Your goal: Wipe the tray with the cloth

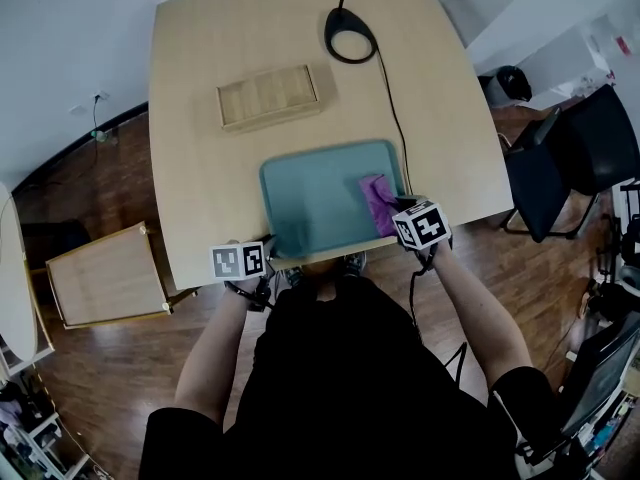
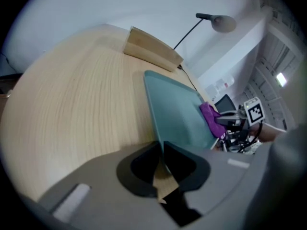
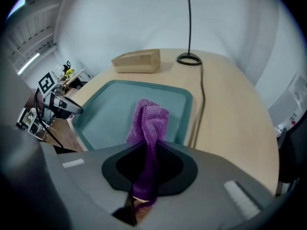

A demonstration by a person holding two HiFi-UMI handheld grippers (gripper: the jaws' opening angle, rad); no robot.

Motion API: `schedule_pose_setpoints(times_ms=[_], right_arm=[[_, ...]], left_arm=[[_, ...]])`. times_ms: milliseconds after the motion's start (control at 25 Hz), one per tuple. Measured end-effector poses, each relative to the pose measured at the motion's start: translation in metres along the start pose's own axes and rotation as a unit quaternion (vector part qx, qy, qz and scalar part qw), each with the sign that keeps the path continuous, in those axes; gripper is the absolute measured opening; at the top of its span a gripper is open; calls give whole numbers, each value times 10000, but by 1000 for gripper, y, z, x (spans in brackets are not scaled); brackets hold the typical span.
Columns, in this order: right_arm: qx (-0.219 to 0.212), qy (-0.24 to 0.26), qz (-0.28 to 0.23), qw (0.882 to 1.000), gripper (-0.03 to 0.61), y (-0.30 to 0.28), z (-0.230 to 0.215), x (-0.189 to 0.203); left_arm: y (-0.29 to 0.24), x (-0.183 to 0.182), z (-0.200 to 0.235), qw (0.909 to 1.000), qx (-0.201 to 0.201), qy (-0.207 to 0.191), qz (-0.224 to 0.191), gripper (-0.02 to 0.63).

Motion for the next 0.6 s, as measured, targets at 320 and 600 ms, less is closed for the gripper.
schedule_pose_setpoints(times_ms=[320, 600], right_arm=[[-97, 321, 110, 9994, 52, 0, -15, 11], [-711, -144, -229, 9971, 52, -6, 42, 2]], left_arm=[[0, -1, -1, 9998, 99, 143, -38, 55], [-1, -1, -1, 9998, 144, 141, -48, 55]])
Point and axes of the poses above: the fingertips, and each gripper's own axes: y backward along the fingers, z to its left, x out of its underside, the point moved 4 cm from there along y, backward along the fingers, and after that the axes turned 11 degrees about z, right-handed, at the moved point
